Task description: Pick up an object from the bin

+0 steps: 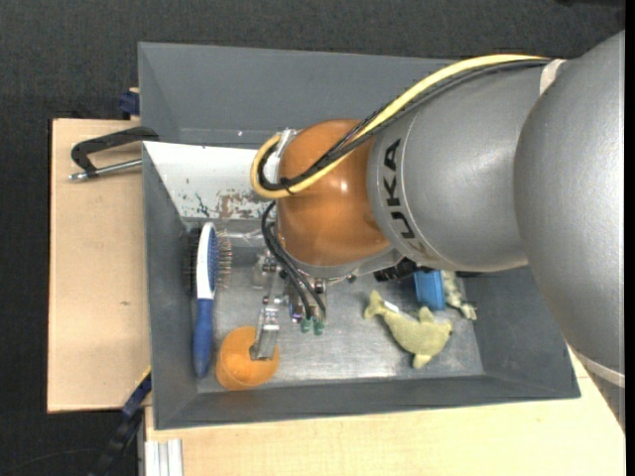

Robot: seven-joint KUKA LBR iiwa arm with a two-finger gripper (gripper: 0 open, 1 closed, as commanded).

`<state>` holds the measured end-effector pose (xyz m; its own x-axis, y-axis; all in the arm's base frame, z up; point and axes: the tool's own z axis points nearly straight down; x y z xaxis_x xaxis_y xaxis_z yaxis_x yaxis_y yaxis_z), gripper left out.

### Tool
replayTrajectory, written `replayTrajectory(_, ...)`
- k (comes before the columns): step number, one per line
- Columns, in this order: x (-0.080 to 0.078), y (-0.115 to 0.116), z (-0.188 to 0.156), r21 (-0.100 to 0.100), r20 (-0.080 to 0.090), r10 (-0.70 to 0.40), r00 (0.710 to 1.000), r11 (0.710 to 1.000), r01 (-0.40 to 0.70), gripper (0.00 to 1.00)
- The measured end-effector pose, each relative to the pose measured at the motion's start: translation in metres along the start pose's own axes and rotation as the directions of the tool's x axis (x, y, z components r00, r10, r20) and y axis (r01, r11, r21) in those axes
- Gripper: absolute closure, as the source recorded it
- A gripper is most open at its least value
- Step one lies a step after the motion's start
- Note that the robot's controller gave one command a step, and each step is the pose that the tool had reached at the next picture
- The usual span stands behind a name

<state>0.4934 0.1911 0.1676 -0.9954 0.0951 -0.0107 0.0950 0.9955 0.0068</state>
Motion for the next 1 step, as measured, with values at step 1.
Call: replayTrajectory(1, 0.0003, 0.0285, 0.0982, 0.005, -0.016, -0.367, 0.930, 0.930, 0.367, 0.00)
